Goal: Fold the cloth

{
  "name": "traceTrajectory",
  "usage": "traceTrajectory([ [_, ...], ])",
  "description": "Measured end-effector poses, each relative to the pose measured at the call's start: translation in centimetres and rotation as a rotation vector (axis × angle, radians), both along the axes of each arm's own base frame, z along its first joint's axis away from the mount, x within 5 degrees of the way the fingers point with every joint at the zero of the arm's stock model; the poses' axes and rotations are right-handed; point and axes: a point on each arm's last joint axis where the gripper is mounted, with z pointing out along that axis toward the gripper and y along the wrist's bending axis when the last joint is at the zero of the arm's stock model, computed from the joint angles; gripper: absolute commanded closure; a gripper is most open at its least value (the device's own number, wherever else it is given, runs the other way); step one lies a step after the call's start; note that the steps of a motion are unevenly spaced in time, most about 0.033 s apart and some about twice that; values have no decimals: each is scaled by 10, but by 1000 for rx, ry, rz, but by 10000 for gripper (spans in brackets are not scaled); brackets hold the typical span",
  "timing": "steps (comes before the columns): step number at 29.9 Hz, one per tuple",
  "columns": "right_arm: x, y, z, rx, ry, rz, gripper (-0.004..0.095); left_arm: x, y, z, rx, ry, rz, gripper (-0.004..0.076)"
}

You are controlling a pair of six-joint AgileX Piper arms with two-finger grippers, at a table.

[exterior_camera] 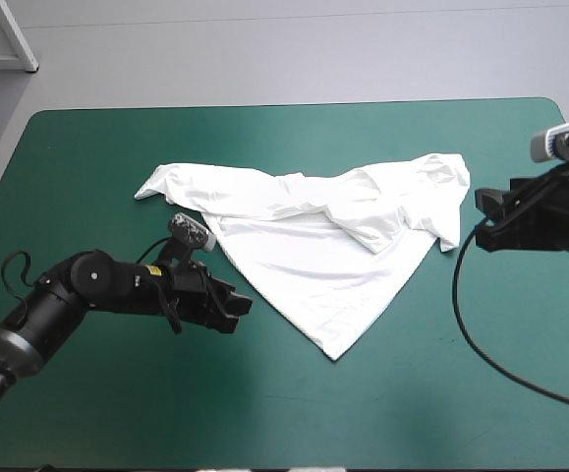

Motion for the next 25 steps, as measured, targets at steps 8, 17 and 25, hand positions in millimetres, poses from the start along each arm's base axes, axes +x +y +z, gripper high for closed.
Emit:
traceTrajectory([
  [8,-27,2,-39,24,30,-13,490,-25,5,-38,18,34,73,399],
  [17,-22,2,-64,43,52,-22,493,-8,14,-41,64,-149,203,399],
  [25,-18,1,-73,38,57,-27,493,32,57,-32,95,-318,500,363],
])
